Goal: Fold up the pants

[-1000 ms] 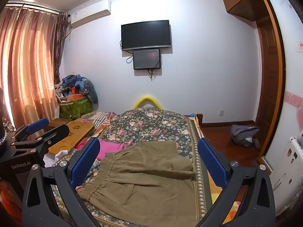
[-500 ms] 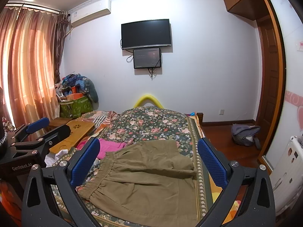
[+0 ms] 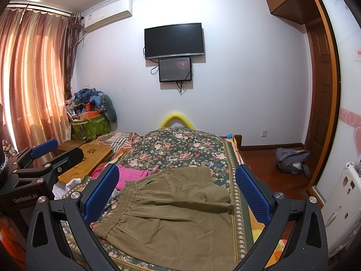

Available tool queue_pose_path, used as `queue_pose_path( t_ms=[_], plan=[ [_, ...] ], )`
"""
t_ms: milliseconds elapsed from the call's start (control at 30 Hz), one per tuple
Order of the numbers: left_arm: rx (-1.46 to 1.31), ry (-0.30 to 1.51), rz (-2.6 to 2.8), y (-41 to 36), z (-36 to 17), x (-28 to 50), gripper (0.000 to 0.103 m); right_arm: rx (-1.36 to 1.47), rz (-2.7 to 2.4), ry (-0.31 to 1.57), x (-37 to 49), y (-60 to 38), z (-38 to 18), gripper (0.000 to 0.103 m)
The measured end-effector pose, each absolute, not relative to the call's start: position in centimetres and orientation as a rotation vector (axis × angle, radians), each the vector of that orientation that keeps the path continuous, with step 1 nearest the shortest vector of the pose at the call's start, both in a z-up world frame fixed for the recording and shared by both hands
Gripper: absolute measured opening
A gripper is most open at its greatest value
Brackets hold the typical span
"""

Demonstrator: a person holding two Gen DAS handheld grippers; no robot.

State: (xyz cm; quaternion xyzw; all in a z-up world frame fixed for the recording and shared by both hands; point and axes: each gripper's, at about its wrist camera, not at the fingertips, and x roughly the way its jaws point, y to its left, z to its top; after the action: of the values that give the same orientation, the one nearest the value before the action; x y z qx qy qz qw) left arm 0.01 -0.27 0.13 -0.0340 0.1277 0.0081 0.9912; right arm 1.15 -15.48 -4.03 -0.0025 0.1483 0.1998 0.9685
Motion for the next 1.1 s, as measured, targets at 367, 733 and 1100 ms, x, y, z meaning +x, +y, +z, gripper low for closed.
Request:
queue_pose_path(
  t_ms=[367, 733, 1100],
  plan=[
    [-0.068, 0.249, 0.013, -0.12, 0.39, -0.20, 0.103, -0.007, 0.404, 0.294, 1.01, -15.24, -4.41, 0.102],
    [-0.070, 0.248, 0.012, -0.10, 0.19, -0.21, 0.103, -0.009, 0.406, 0.290, 1.04, -15.16, -4.29, 0.102],
    [-0.070, 0.248, 0.012, -0.11, 0.22, -0.20, 0.103, -0.008, 0.406, 0.291, 1.01, -15.14, -4.30, 0.102]
  ],
)
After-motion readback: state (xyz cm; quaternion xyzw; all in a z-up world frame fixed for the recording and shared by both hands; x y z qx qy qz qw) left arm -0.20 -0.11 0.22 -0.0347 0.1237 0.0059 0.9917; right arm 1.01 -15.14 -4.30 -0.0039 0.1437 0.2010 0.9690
